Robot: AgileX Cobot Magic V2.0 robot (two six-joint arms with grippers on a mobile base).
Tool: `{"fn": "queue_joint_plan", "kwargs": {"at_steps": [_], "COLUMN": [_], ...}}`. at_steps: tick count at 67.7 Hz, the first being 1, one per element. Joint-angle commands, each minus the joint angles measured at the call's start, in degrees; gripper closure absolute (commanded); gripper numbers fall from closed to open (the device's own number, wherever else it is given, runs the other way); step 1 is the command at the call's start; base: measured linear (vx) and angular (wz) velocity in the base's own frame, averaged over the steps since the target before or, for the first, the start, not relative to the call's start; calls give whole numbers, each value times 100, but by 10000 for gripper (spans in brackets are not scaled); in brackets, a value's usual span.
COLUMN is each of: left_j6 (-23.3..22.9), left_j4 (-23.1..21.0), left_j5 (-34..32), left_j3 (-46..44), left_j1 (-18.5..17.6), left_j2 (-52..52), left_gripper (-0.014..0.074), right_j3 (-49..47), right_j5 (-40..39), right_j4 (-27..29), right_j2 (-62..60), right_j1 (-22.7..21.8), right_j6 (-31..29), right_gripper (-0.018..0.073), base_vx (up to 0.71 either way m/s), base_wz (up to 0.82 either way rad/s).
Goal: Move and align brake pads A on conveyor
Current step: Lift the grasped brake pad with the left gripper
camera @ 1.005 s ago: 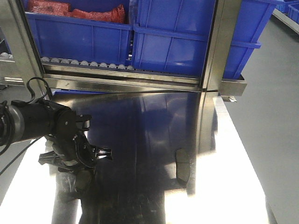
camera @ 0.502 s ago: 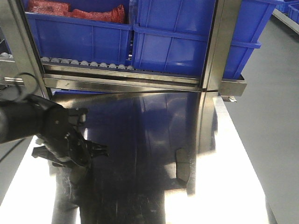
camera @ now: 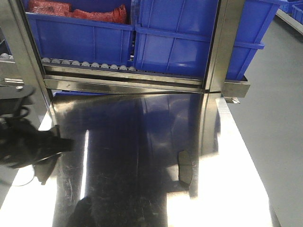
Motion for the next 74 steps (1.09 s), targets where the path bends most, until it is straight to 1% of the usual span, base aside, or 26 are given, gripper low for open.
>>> {"fn": "queue_joint_plan", "kwargs": {"at_steps": [1, 10, 25, 33, 38, 43, 51, 57, 74], "left_j6": [109, 236, 244, 247, 251, 357, 549, 554, 544], "left_j4": [55, 154, 189, 140, 141, 141, 141, 147, 147], "left_j5": [-112, -21, -11, 85, 268, 361, 376, 342, 301], "left_j3": [111, 506, 1258, 1479, 1551, 1647, 1810, 1895, 1938], "left_j1": [-31, -31, -31, -31, -31, -31, -31, -31, -31], "left_j2": [-811, -1700, -3398, -4219, -4692, -5094, -5570, -5784, -5823], "left_gripper": [603, 603, 603, 603, 603, 603, 603, 603, 603], "right_j3": [-136, -136, -136, -136, -136, -136, -136, -136, -136], "right_j5": [-410, -410, -410, -410, -410, -410, -416, -416, -416], "right_j4": [-55, -55, -55, -55, -55, -55, -55, -55, -55], "right_j2": [83, 83, 83, 83, 83, 83, 83, 83, 83], "right_j1": [-7, -7, -7, -7, -7, -7, -7, -7, -7], "right_j6": [3, 3, 3, 3, 3, 3, 3, 3, 3], "right_gripper": [72, 72, 72, 72, 72, 72, 72, 72, 72], "base_vx": [0, 0, 0, 0, 0, 0, 0, 0, 0], "base_wz": [0, 0, 0, 0, 0, 0, 0, 0, 0]}}
